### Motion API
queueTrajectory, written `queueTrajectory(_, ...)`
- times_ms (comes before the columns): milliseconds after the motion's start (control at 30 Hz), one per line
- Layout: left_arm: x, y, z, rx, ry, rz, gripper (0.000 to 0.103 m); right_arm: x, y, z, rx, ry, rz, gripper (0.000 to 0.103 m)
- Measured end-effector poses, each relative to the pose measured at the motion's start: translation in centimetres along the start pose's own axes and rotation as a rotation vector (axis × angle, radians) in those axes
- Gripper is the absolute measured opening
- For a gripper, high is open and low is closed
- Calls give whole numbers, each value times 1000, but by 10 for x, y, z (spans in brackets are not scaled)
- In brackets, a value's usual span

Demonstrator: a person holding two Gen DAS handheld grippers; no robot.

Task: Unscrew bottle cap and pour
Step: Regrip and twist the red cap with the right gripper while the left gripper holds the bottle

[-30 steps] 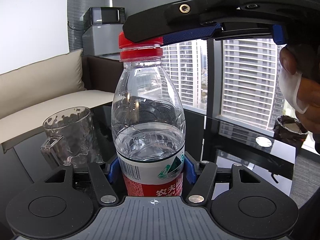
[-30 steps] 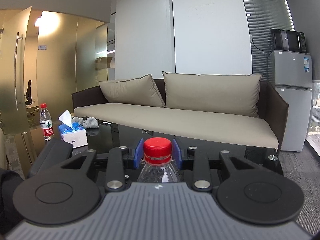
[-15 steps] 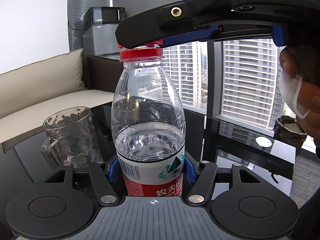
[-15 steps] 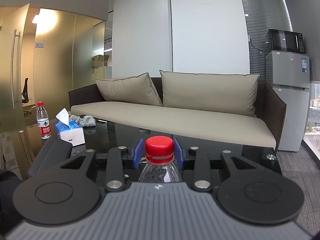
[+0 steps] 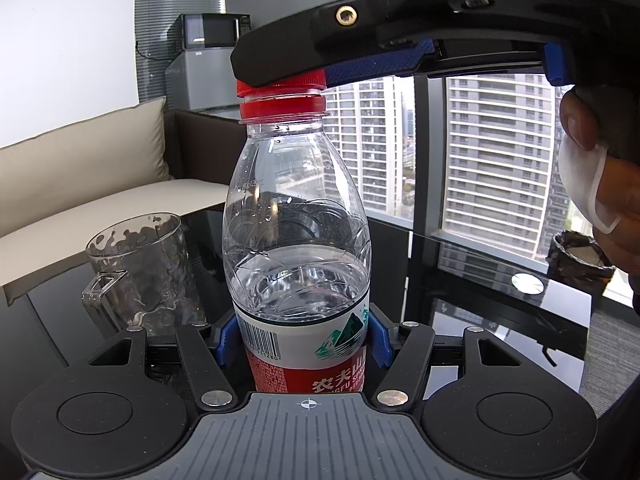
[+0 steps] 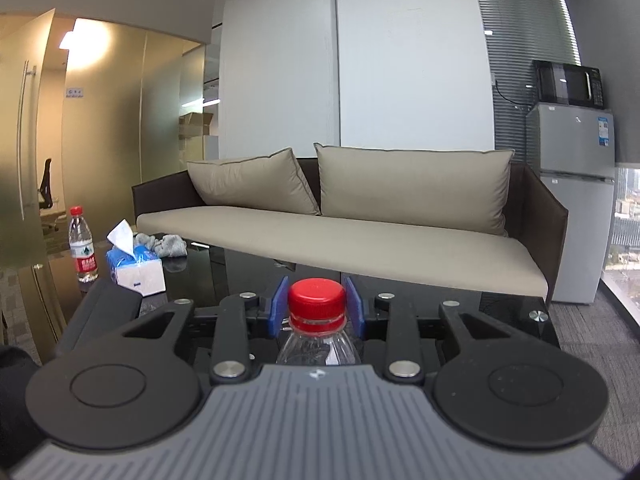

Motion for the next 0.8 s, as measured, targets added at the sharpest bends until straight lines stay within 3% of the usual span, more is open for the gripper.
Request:
queueTrajectory(467, 1, 1, -2, 1, -3, 1, 58, -1, 2, 5, -26, -40, -1, 33)
queueTrajectory(800, 2, 0, -4, 1, 2, 1, 58, -2, -2, -2, 16, -31, -2, 33)
Point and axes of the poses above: each gripper's, at about its wrist camera, not at the fingertips, and y roughly the way its jaws point, z to its left, x to its top, the point moved 7 cm from there along y, roughly the way its jaws point, and after that the axes turned 6 degrees about z, right-handed, at the moved point
